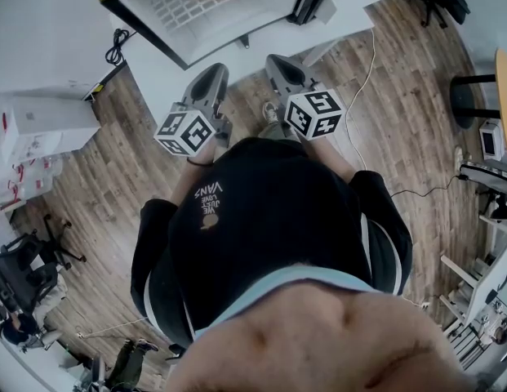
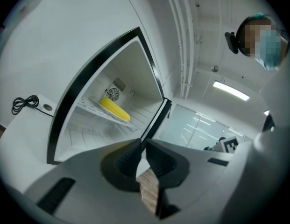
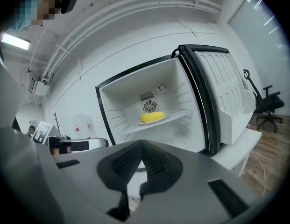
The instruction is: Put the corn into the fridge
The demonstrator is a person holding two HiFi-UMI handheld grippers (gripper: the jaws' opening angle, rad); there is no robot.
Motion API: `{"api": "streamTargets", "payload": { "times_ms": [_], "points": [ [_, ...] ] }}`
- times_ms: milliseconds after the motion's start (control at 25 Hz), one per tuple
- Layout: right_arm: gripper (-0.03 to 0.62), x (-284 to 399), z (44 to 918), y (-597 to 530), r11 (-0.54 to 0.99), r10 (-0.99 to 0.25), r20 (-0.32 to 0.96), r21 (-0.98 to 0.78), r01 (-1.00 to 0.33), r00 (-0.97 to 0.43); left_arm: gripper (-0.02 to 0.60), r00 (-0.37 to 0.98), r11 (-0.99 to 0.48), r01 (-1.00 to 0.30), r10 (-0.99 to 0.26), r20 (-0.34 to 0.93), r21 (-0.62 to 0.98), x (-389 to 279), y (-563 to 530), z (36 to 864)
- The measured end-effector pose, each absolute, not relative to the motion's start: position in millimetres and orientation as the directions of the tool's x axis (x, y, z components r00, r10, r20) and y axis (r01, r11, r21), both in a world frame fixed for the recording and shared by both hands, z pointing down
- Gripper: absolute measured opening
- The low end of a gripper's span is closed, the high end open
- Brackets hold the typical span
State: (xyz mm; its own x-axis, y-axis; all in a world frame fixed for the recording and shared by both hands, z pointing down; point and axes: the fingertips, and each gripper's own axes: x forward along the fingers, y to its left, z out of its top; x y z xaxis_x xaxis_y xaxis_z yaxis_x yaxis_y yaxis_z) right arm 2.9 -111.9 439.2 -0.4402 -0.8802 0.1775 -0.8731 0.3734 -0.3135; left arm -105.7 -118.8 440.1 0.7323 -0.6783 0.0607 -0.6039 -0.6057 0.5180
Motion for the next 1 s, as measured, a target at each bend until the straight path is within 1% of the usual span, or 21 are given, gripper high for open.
{"api": "streamTargets", "payload": {
  "times_ms": [320, 1000],
  "points": [
    [0.012, -1.3, 441.8, -101.6, 0.367, -0.882, 0.193, -0.289, -0.884, -0.430, 0.038, 0.737, -0.610, -0.593, -0.674, 0.049, 0.525, -108.1, -109.4, 439.9],
    [0.012, -3.2, 443.5, -92.9, 0.359, -0.885, 0.195, -0.295, -0.886, -0.423, 0.038, 0.751, -0.622, -0.573, -0.660, 0.036, 0.534, -107.6, -100.0, 437.0]
  ]
}}
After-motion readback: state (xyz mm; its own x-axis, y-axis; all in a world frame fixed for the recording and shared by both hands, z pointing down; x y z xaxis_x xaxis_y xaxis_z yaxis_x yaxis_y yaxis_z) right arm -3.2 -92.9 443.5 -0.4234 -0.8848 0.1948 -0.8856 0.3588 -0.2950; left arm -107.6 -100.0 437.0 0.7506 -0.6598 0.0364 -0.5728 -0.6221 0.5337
